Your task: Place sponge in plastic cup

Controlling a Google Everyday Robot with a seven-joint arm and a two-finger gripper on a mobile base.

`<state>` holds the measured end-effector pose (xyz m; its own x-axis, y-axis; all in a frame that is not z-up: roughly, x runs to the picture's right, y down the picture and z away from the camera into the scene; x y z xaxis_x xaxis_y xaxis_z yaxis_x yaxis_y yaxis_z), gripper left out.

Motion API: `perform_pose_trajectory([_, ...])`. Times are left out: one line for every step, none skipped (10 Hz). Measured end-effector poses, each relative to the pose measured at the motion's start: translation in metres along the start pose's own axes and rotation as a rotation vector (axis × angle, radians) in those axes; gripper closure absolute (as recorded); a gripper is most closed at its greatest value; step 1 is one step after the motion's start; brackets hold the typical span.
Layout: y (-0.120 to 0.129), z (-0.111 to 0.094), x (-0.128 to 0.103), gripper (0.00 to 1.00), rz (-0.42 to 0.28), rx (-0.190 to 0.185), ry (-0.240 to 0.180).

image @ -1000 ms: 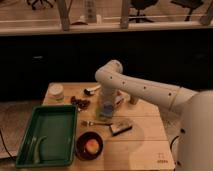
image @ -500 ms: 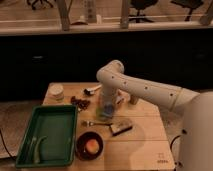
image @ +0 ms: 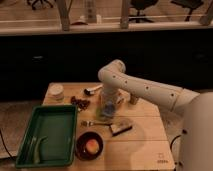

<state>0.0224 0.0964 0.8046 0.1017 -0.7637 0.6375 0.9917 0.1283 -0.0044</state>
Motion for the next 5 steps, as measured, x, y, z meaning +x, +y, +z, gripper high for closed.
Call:
perform_pose_trajectory([-0.0004, 0.0001, 0.0, 0.9, -0.003, 0.0, 0.0])
perform_pose_trajectory([0.0001, 0.0001, -0.0009, 0.82, -0.002, -0.003, 0.0])
perform_pose_trajectory([0.0002, -0.0006, -0.0022, 0.71, -0.001, -0.005, 0.002])
perform_pose_trajectory([0.0004, -0.0012, -0.003, 0.62, -0.002, -0.008, 0.004])
perform_pose_trajectory([-0.0018, -0.0021, -0.0046, 0.49, -0.006, -0.006, 0.009])
